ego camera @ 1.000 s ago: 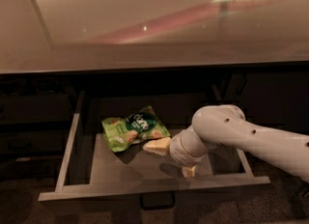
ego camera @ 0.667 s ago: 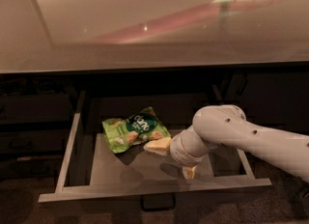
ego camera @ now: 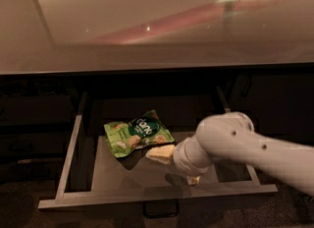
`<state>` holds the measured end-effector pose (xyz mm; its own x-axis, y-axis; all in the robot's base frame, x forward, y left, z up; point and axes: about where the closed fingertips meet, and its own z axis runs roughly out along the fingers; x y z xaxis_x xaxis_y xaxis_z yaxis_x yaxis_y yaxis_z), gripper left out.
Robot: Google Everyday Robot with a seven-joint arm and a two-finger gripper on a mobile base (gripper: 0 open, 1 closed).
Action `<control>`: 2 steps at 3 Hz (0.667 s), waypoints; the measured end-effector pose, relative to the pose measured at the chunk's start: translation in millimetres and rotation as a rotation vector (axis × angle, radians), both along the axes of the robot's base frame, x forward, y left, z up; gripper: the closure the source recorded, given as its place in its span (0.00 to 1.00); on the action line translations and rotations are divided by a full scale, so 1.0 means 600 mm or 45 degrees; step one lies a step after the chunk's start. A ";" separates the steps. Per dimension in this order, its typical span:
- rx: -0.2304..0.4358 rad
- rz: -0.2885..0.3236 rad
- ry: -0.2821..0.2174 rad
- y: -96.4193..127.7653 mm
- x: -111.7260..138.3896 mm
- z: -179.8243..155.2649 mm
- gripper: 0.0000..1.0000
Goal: Open top drawer
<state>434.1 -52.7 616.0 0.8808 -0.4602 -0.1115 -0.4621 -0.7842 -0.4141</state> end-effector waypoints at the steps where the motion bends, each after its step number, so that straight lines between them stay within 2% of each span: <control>1: -0.020 0.008 -0.056 -0.001 -0.013 0.000 0.00; 2: -0.038 0.028 -0.044 -0.012 -0.059 -0.017 0.00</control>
Offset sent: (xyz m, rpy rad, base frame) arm -0.3031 -0.0661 -0.1669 -0.1627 0.0515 0.1677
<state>398.5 -59.6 605.6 0.8938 -0.4434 -0.0672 -0.4304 -0.8062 -0.4060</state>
